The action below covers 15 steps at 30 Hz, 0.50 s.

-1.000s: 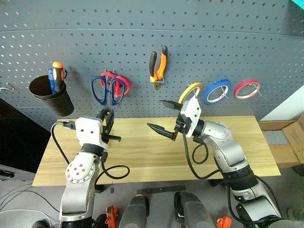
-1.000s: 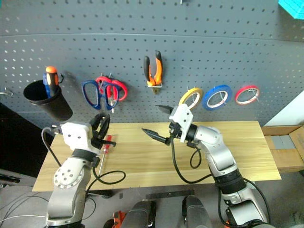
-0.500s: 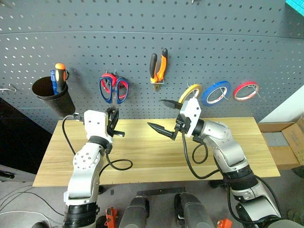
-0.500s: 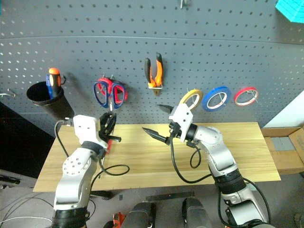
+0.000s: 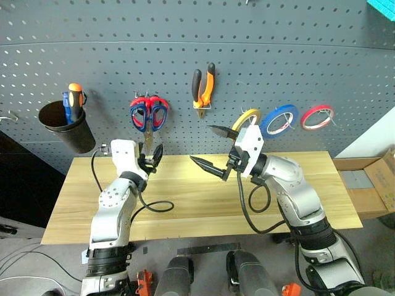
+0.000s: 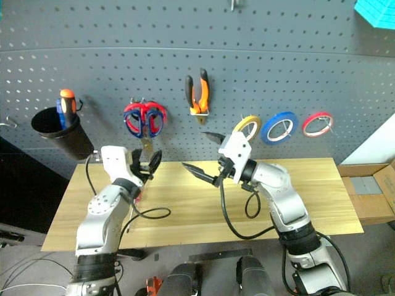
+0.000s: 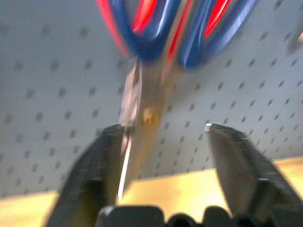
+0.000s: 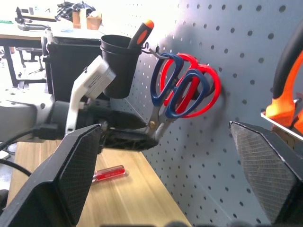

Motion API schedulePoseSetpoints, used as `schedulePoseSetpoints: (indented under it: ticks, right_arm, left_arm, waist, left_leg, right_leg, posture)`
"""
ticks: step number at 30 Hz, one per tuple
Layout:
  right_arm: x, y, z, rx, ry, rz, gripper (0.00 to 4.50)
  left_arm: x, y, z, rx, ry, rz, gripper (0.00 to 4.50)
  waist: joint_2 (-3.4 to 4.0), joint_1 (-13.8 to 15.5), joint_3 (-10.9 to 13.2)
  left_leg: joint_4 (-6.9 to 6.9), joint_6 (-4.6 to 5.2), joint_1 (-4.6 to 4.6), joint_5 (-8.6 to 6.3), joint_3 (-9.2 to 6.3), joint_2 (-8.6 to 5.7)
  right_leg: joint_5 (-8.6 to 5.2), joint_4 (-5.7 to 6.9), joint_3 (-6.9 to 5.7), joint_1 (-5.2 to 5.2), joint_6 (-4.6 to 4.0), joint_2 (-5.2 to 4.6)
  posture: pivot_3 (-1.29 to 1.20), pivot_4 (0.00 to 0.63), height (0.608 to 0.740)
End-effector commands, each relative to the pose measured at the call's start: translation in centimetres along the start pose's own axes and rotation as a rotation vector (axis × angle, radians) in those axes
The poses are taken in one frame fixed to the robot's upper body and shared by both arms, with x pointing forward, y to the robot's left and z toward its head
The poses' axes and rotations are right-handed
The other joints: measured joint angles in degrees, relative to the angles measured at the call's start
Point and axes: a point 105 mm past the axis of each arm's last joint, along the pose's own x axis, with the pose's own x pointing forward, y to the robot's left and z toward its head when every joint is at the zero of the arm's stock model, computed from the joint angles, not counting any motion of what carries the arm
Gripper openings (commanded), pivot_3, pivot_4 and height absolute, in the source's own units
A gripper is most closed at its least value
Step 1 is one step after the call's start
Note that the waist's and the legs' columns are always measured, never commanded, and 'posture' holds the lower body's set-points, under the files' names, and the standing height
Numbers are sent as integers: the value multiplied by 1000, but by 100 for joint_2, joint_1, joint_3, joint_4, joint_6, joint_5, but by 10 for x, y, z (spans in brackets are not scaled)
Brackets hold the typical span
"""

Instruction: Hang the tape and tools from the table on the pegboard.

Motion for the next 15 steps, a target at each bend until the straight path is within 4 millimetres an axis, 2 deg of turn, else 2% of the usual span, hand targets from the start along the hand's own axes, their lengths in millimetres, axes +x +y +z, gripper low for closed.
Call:
schedulePoseSetpoints:
  ticks: [1,2,4,9,15]
  right_arm:
    - [-2,5,11,11,-33,16,4500]
    - [-3,10,7,47,-21,38,4500]
    - [-4,18,2,97,-7,64,4500]
    - [-5,24,-23,119,86,58,4500]
    - [-2,31,-29,124,103,51,4500]
  left_arm:
    - [-13,18,-10,-12,87,56,4457]
    - [-18,29,-25,-7,175,77,4483]
    - [-26,43,-36,21,250,105,4483]
    - [-31,59,-42,-28,383,99,4483]
    - [-30,69,-51,-51,510,121,4483]
  waist:
    - [2,-1,2]
    - [2,-2,2]
    - [4,-4,4]
    - [13,20,33]
    - [20,20,52]
  left_leg:
    - [0,1,0,0,0,0]
    - [0,1,0,0,-2,0]
    - [0,2,3,-1,-4,0]
    - [0,4,3,0,-8,0]
    - [-2,4,3,0,-10,-1]
  right_leg:
    - [0,1,-1,0,0,0]
    - [0,2,-2,0,0,0]
    - [0,3,-3,3,0,0]
    - [-1,1,-7,6,0,-1]
    - [-1,-1,-10,4,-1,-1]
  posture:
    - [20,248,740]
    - [21,252,740]
    - [24,260,740]
    - [33,290,740]
    - [39,297,740]
